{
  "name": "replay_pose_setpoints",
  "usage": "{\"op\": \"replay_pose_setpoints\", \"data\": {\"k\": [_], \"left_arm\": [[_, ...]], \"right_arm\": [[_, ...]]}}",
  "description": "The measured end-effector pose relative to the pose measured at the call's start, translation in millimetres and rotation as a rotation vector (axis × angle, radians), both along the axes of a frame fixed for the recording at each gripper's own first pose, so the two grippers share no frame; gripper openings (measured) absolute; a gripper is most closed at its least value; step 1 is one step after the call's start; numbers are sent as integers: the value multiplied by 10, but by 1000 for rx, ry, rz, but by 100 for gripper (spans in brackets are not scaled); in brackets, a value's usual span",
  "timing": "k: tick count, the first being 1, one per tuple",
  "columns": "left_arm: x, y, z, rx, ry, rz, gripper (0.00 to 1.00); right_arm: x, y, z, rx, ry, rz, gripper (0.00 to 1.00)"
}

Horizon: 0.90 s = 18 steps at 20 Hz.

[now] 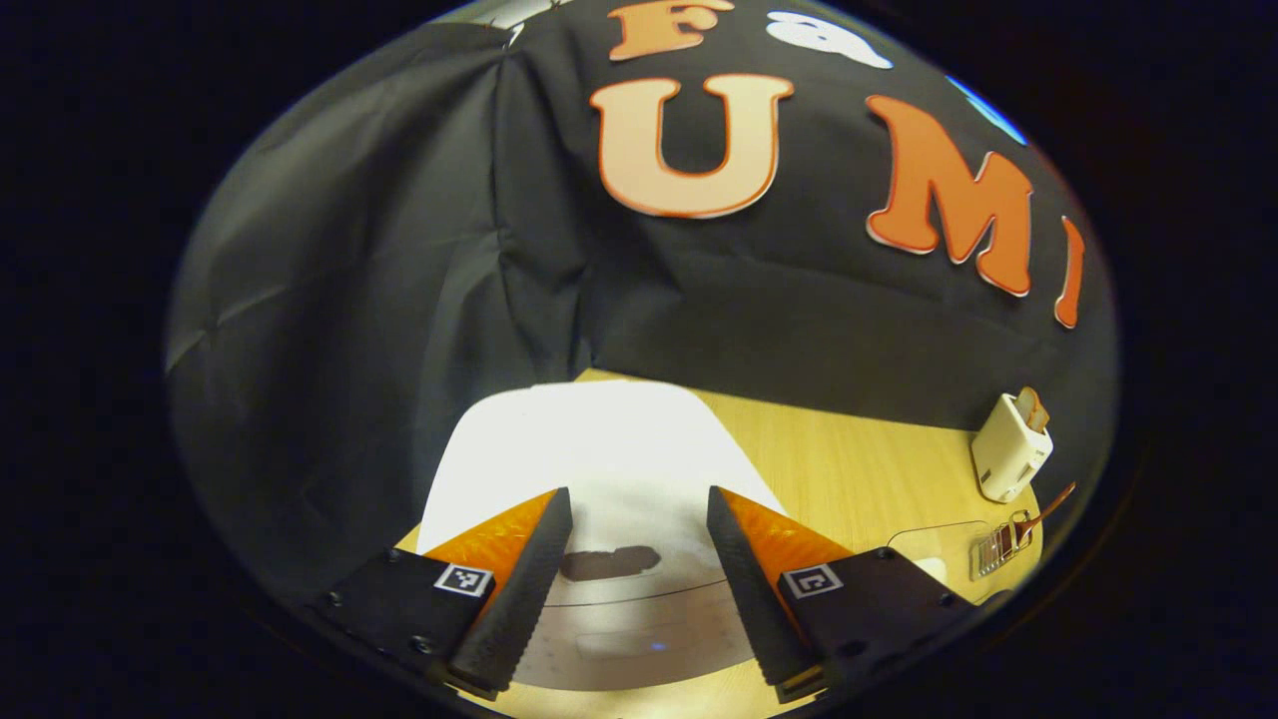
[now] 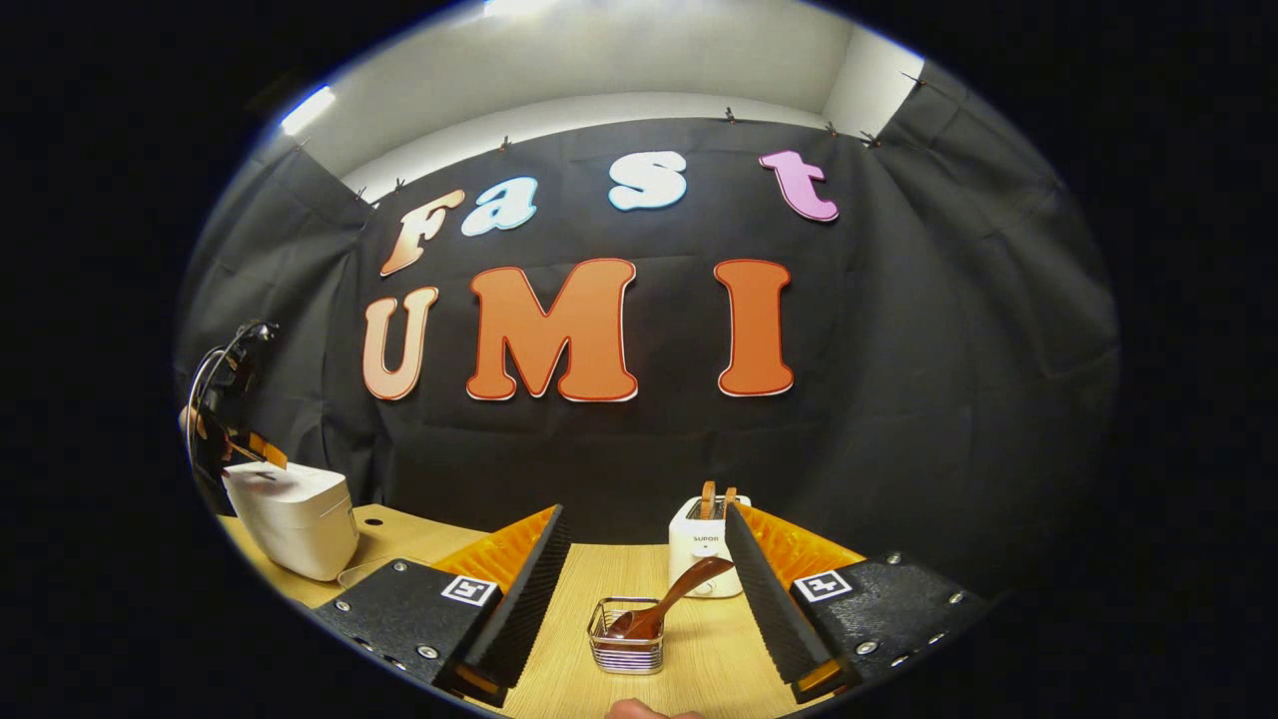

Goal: Close the left gripper, press the button to open the rice cooker; take a wooden spoon from the chopstick holder with the right hand, scoop a spoonful of rice and pour it into the rice cooker, then put the wooden spoon back into the chopstick holder.

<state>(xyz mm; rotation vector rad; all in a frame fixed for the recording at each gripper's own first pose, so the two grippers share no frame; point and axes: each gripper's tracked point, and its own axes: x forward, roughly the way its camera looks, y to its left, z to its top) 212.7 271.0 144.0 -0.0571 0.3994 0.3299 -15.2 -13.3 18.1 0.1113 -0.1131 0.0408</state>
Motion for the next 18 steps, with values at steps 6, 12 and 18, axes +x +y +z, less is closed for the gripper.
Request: {"op": "replay_pose_setpoints", "data": {"k": [6,12,18], "left_arm": [[-171,-305,438,89,-224,-61,91],[-396,-646,750,227,-422,-89,88],[-641,-1082,847,273,-520,-154,89]], "right_arm": [[-42,155,113,-25,-61,26,92],[-31,364,-28,-40,-54,69,93],[-3,549,-163,-90,-42,87,94]]}}
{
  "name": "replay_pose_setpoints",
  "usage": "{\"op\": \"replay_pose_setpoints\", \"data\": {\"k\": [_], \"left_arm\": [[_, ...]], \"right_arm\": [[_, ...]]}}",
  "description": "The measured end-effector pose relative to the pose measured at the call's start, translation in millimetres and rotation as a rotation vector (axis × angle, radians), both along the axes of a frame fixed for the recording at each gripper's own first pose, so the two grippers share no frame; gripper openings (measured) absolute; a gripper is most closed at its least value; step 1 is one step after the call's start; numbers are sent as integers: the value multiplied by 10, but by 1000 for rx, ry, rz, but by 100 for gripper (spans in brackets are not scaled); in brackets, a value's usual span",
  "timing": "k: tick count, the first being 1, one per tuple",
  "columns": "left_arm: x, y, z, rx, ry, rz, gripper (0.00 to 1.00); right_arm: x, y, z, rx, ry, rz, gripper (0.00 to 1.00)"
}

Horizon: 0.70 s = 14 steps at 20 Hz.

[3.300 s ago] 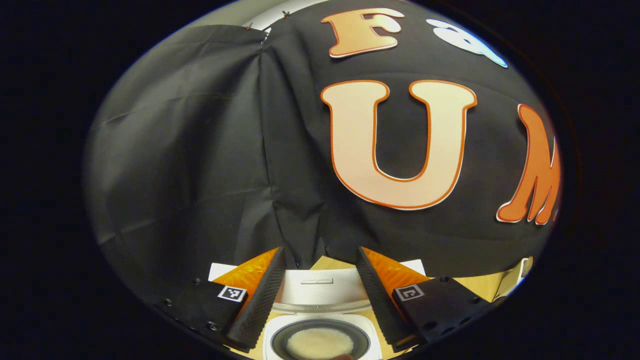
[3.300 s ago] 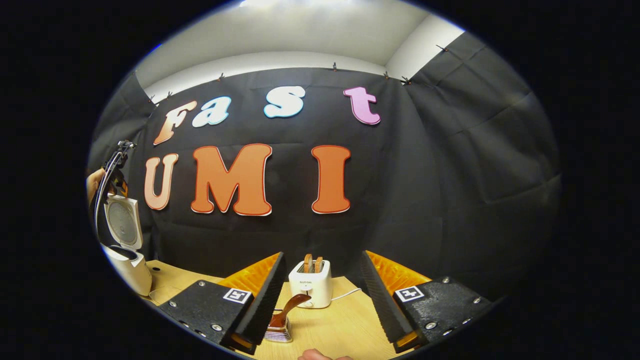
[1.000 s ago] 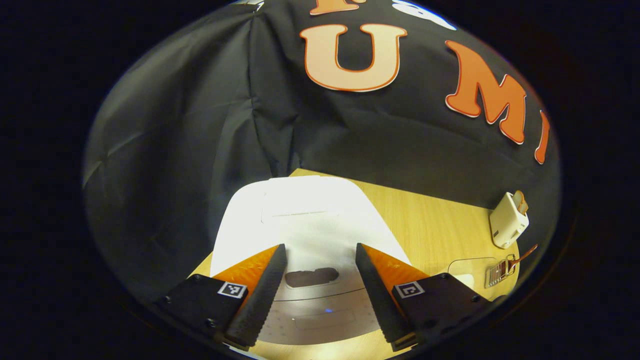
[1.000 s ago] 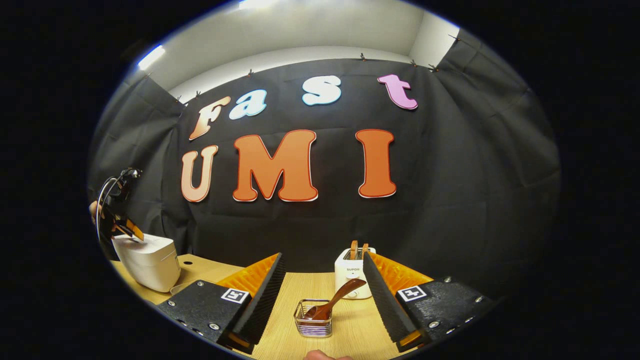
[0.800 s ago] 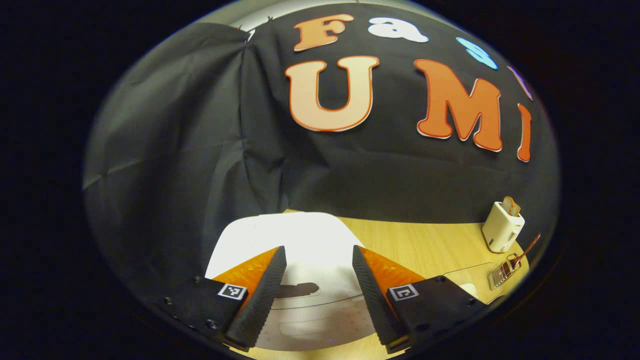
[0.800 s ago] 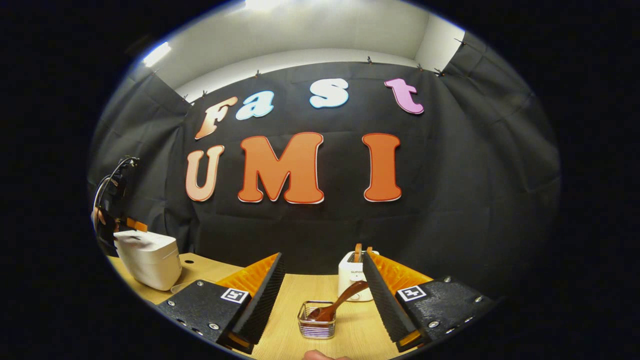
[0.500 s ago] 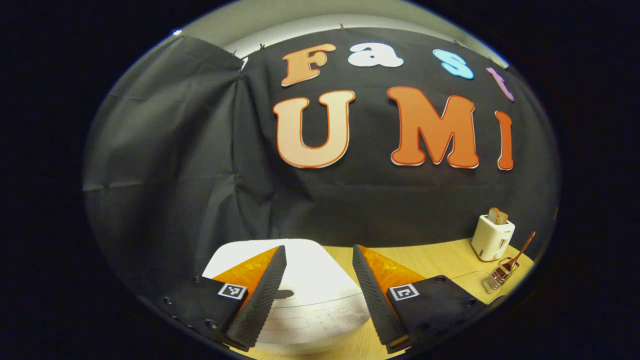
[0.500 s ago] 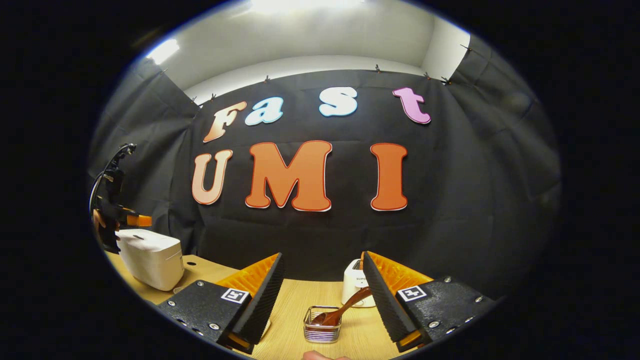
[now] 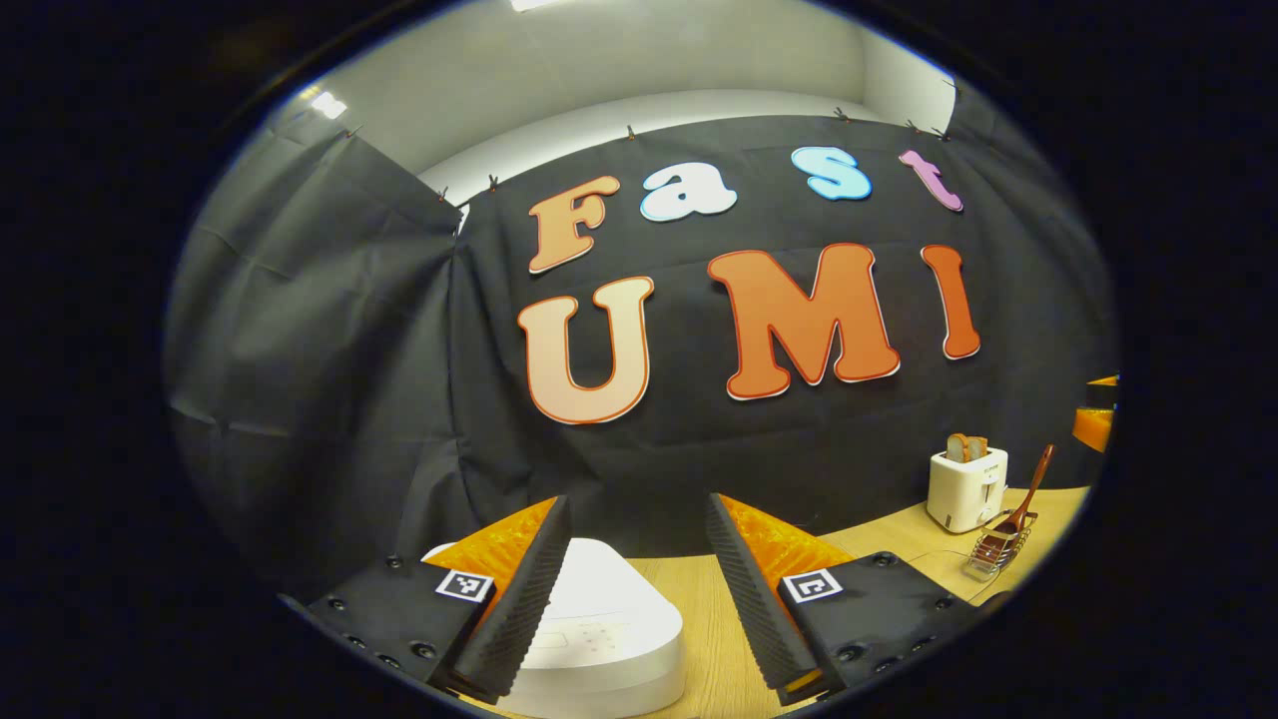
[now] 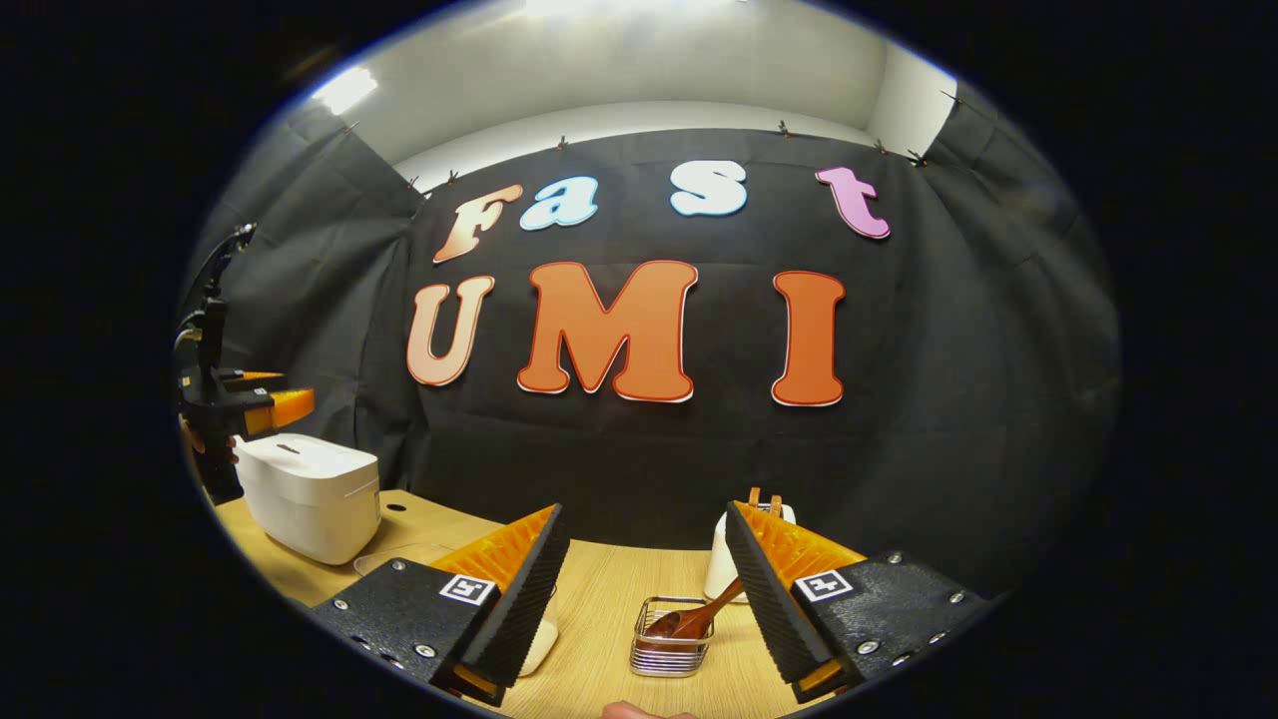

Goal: Close the left gripper, press the button to open the rice cooker; take a wooden spoon from the chopstick holder with the right hand, scoop a spoonful of rice and pour it into the rice cooker, then put the wooden spoon back into the chopstick holder.

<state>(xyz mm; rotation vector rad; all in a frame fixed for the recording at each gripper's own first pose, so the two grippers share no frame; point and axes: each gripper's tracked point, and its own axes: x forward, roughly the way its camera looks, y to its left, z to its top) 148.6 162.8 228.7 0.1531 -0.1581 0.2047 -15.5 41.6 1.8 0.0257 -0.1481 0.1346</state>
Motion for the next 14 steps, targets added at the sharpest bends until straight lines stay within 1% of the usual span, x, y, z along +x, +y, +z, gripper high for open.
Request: {"op": "replay_pose_setpoints", "data": {"k": [3,4,5,6,7,10,11,12,13,14], "left_arm": [[-3,-280,-96,-12,-2,-56,92],[-9,-313,-126,-25,-7,-57,91],[-6,-335,-152,-37,-9,-56,96],[5,-393,-182,-36,-2,-66,91],[0,-438,-218,-35,-1,-71,94],[-8,-511,-241,-30,0,-74,94],[4,-523,-246,-35,0,-76,98],[13,-540,-247,-43,0,-85,94],[15,-572,-256,-52,3,-97,94],[7,-582,-259,-57,3,-103,98]], "right_arm": [[5,108,-49,-7,1,7,93],[8,146,-59,0,3,16,94],[10,181,-67,6,7,25,93],[7,210,-70,12,8,34,93],[1,214,-66,20,5,33,93],[4,209,-49,35,-3,37,94],[0,206,-49,33,-5,37,94],[-7,181,-42,37,-9,31,94],[-21,174,-47,42,-10,34,94],[-27,193,-47,48,-10,37,94]]}}
